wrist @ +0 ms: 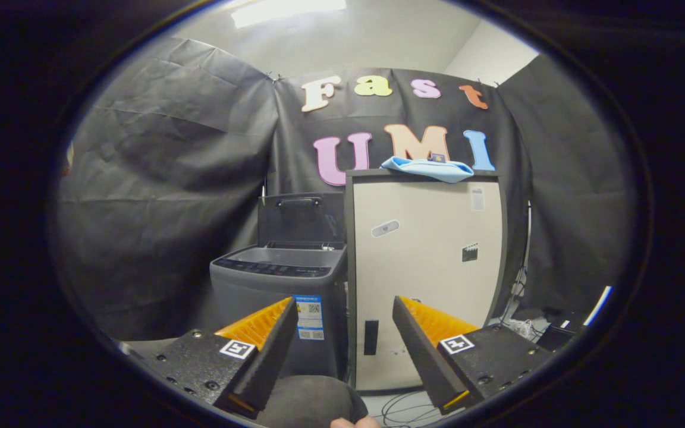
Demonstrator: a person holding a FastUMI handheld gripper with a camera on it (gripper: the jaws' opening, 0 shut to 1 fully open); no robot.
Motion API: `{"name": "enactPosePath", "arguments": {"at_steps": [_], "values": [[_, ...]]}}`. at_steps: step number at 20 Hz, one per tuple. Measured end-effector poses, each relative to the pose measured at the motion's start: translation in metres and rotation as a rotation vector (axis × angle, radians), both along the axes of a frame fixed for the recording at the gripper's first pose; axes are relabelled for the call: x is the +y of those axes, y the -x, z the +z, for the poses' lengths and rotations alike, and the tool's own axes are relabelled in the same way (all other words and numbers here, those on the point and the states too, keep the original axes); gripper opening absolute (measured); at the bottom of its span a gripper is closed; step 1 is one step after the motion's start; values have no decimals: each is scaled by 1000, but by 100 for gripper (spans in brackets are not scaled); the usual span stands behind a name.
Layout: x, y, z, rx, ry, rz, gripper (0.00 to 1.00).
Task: Put the clothes into the washing machine and then close the washing machine lid.
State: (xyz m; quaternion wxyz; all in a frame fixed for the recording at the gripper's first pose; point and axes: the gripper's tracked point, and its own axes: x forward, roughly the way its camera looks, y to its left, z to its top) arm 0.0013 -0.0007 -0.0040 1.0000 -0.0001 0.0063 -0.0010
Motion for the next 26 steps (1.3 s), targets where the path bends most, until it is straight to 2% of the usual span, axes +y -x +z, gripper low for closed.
{"name": "enactPosePath", "arguments": {"at_steps": [8, 12, 15, 19, 26], "values": [[3, 0, 0, 0, -10, 2, 97], [0, -3, 7, -10, 39, -22, 97], [2, -9, 5, 12, 12, -25, 97], [0, -18, 18, 11, -15, -50, 97], [-5, -41, 49, 24, 36, -99, 98]]}}
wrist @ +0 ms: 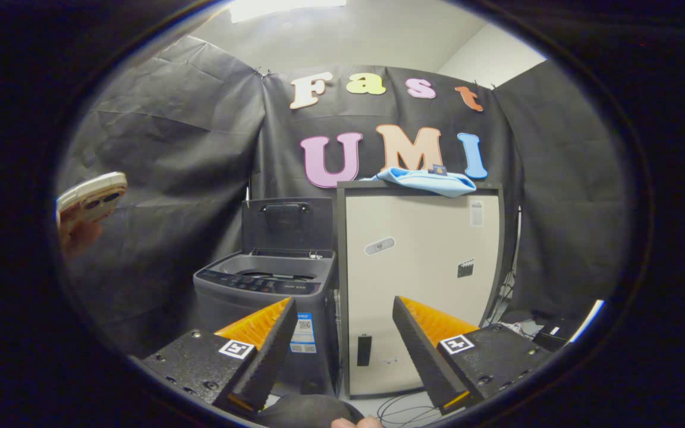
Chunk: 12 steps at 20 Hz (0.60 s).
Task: Put the clothes into the washing machine and then close the washing machine lid.
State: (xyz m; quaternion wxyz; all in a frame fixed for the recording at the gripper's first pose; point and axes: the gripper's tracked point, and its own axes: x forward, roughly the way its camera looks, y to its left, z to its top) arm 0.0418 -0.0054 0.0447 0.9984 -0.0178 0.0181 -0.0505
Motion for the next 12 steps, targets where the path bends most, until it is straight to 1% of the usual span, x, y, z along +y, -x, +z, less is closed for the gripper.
{"name": "enactPosePath", "arguments": {"at_steps": [3, 7, 10, 12], "values": [[-5, -13, 22, -9, 24, -26, 98], [-18, -32, 53, -18, 23, -70, 98], [-32, -46, 80, -28, 85, -102, 98], [-38, -59, 93, -32, 94, -112, 98]]}}
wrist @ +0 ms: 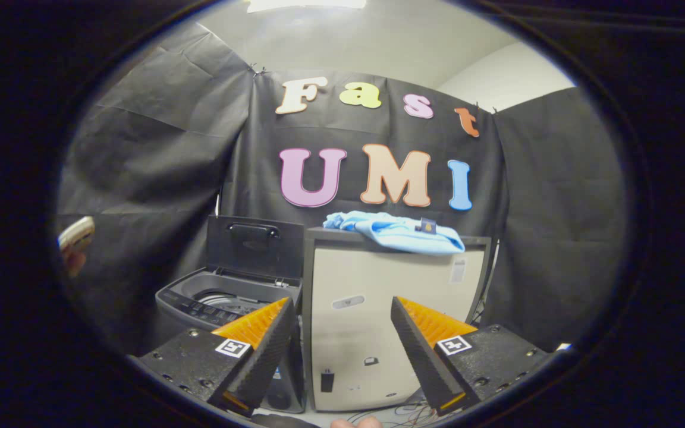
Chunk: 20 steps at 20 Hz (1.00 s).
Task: Put the clothes into the washing machine and then close the washing machine lid.
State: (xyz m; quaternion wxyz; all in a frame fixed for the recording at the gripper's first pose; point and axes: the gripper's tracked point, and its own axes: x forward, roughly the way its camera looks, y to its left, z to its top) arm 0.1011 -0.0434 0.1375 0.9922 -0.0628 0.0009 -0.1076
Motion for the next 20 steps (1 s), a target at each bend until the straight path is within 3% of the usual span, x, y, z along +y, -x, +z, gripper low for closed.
{"name": "enactPosePath", "arguments": {"at_steps": [5, 14, 20], "values": [[-20, -34, 23, 17, -46, -23, 98], [-82, -108, 74, 63, -5, -92, 98], [-112, -164, 95, 103, -121, -113, 98]]}}
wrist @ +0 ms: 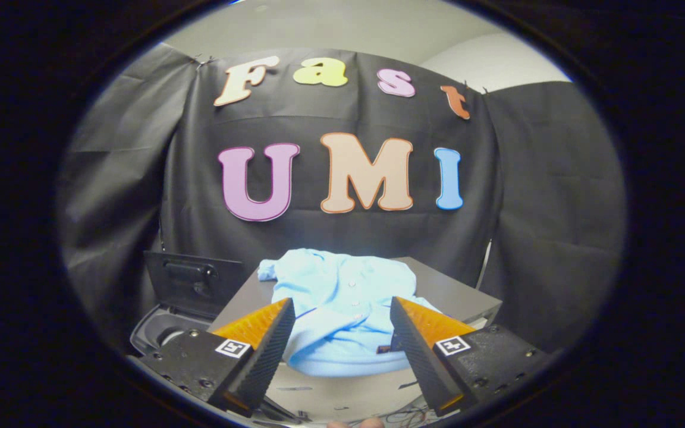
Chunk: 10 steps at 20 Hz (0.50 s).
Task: Put the clothes into the washing machine and then close the washing machine lid.
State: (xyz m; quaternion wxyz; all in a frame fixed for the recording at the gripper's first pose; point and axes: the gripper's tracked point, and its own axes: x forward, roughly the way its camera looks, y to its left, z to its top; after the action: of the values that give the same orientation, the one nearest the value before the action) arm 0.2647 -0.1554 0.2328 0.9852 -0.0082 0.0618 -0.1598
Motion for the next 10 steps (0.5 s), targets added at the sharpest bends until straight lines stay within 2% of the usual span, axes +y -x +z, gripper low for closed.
{"name": "enactPosePath", "arguments": {"at_steps": [5, 10], "values": [[-27, -40, -17, 102, 30, -37, 98], [-37, -73, -46, 237, 4, -46, 98]]}}
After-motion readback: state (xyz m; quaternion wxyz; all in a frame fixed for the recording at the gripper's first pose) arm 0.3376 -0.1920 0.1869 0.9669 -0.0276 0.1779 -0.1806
